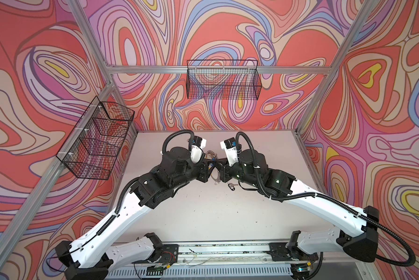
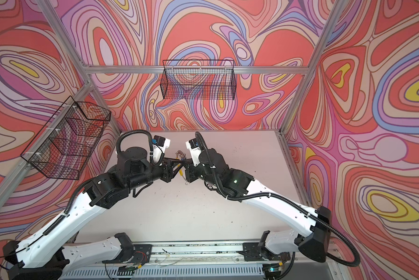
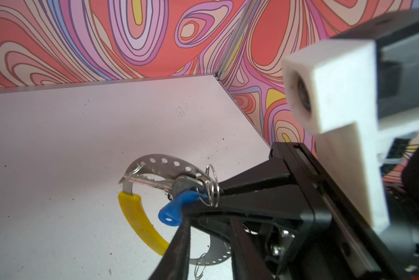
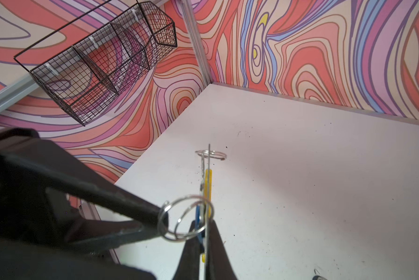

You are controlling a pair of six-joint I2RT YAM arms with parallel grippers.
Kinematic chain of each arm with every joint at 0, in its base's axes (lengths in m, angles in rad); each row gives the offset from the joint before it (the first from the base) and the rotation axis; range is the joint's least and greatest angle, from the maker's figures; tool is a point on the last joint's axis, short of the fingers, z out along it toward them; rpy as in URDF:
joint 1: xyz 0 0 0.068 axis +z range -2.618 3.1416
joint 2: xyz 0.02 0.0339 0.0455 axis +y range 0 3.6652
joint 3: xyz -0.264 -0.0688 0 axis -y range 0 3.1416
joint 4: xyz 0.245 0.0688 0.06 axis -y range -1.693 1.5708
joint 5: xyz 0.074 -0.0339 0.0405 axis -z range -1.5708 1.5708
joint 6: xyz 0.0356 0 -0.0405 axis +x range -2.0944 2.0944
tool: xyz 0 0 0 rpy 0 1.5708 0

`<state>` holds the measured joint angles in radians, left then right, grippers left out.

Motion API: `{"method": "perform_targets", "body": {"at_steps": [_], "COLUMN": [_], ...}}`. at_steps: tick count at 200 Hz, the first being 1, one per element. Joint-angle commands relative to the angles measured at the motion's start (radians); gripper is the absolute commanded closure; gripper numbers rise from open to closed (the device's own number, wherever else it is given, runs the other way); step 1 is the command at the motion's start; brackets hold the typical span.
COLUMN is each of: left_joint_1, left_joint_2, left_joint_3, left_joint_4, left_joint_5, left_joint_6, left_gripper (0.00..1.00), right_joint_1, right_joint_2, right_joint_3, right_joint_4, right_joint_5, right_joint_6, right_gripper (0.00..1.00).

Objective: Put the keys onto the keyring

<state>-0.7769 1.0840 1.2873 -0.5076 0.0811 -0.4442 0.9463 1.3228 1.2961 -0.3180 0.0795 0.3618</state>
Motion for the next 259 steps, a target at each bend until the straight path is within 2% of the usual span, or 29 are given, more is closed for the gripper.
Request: {"method": "perform_targets", "body": {"at_steps": [1,83,119,153,194,204,228,259], "left_joint_1": [0.005,0.007,0.006,0.006,0.009,0.022,0.064,0.099], "left_joint_2": [0.003,0.021,0.031,0.035,0.029,0.037,0.106,0.179], "left_joint_3": [0.003,0.004,0.012,0.018,0.046,0.072,0.221,0.354], "left_joint_4": [0.035,0.084,0.088,0.086,0.045,0.012,-0.204,-0.456], "left_joint_5": [-0.020,-0.041,-0.032,-0.038,-0.054,-0.020,0.095,0.149], "left_joint_6": [0.046,0.067,0.066,0.062,0.059,0.062,0.096,0.165], "left_gripper": [0.71,0.76,0.82,1.00,1.00,1.00,1.00,1.00], "right_joint_1": [0.000,0.000,0.000,-0.001,0.000,0.000,-0.001,-0.001], "right_joint_2": [0.000,0.007,0.010,0.011,0.021,0.026,0.036,0.037], "right_joint_3": [0.014,0.000,-0.002,-0.002,-0.016,-0.016,-0.003,-0.031], "right_joint_4": [-0.028,-0.013,-0.010,-0.010,-0.008,-0.019,-0.076,-0.096], "right_joint_5": [-0.012,-0.027,-0.033,-0.034,-0.034,-0.023,0.060,0.162], "right_joint_6": [0.037,0.039,0.039,0.037,0.026,0.012,-0.041,-0.139], "right_gripper": [1.00,1.00,1.00,1.00,1.00,1.00,1.00,1.00]}}
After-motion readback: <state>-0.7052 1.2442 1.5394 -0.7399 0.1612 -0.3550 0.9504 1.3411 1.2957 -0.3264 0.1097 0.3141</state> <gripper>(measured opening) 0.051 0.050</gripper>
